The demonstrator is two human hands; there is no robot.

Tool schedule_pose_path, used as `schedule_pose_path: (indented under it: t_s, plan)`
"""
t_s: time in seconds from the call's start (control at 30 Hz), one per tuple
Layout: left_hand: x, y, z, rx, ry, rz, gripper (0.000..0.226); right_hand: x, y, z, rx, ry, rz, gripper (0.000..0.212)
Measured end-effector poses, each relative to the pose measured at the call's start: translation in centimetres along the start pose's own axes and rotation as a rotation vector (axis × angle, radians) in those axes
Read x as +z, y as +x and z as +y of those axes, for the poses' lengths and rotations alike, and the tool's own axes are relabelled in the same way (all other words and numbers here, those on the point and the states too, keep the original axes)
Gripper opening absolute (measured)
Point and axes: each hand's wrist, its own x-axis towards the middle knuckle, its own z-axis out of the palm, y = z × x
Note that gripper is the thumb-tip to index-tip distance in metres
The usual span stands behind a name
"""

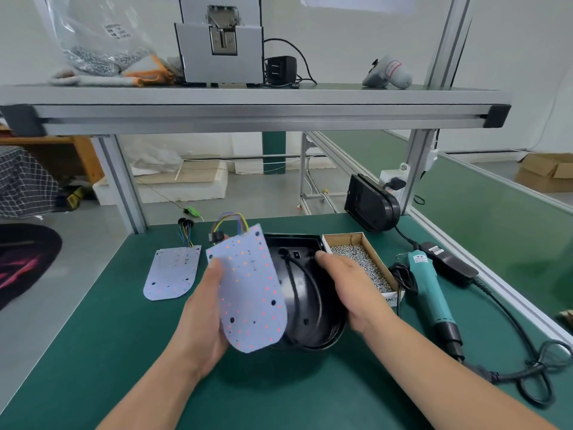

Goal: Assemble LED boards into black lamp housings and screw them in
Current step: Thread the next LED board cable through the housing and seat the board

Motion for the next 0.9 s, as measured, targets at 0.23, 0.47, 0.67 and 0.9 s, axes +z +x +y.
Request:
schedule_pose_path:
  t_s: [0.23,0.47,0.67,0.9]
  plan:
    - [-0.1,0.4,-0.1,-0.008,0.089,0.03,0.044,-0.4,-0.3,-0.6,-0.316,-0.19,0.138,0.044]
    - [-0.5,0.6,-0.4,-0.047,0.235,-0.03,0.046,-2.1,0.5,-1.2,-0.378,-0.193,0.281,0.03]
    - [-1.8,1.4,-0.7,0.034,0.186,-0.028,0.045,-6.0,1.5,-2.1,-0.296,-0.079,0.419,0.031]
    - [-0.5,0.9,-1.7,0.079,0.171,-0.096,0.044,-4.7,0.9,-1.3,-0.33,-0.255,0.342,0.066]
